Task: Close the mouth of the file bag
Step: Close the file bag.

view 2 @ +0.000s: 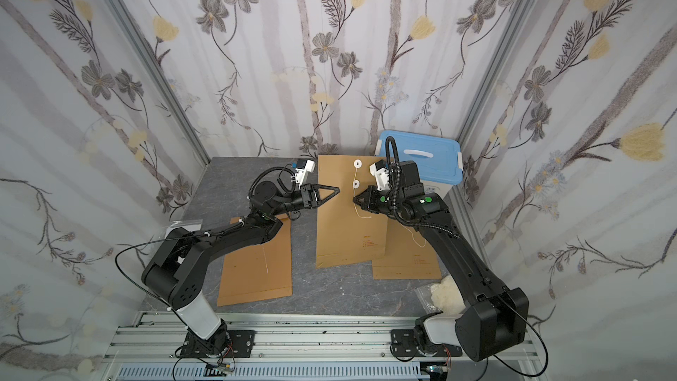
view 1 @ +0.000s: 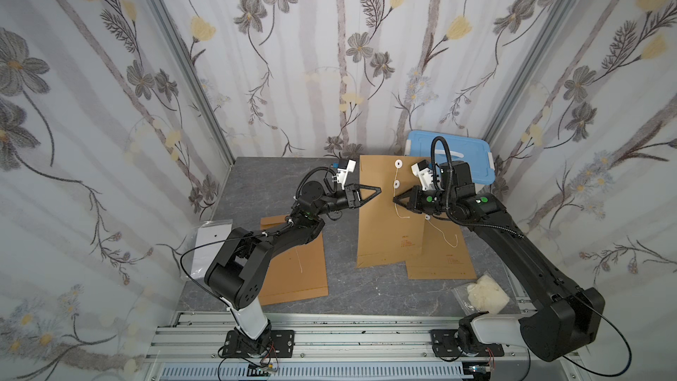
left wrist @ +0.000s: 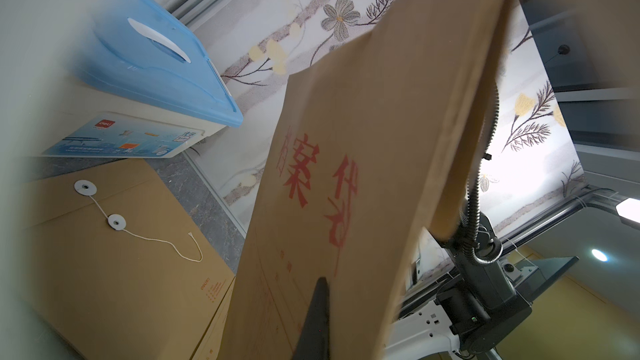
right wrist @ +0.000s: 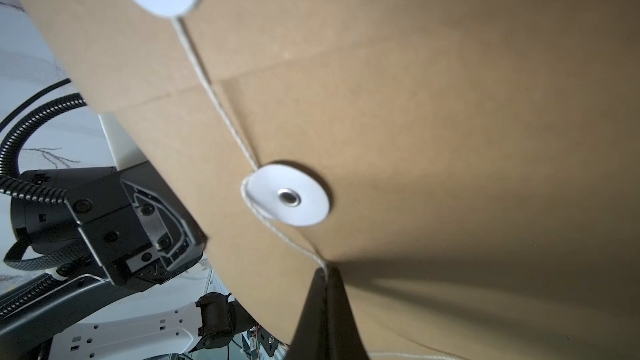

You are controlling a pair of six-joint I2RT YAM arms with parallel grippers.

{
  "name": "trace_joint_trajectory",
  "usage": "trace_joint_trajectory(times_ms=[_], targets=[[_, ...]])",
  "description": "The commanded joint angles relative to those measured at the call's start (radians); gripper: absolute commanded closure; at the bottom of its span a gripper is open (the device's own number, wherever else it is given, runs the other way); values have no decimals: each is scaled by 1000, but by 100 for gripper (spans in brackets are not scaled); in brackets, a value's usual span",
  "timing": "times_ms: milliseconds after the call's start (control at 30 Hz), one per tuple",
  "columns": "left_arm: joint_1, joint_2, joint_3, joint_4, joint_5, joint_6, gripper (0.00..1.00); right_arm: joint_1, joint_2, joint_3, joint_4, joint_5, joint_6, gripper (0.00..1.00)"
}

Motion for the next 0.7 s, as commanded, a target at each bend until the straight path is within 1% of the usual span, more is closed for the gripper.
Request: trace_joint_trajectory(times_ms=[0, 133, 300, 533, 667], targets=[[1, 7, 2, 120, -5, -51, 100, -6, 0, -10, 59, -16, 6, 100], [-2, 9, 8, 102, -5, -45, 100, -8, 6, -18, 79, -33, 18, 100], [-14, 9, 8, 34, 0, 10, 100, 11, -8, -6, 83, -23, 31, 100], [-22, -2, 17, -31, -4, 56, 100, 78, -29, 23, 66, 19, 44, 100], [-24, -19, 26, -80, -9, 91, 100, 99, -34, 25, 63, 35, 54, 100]])
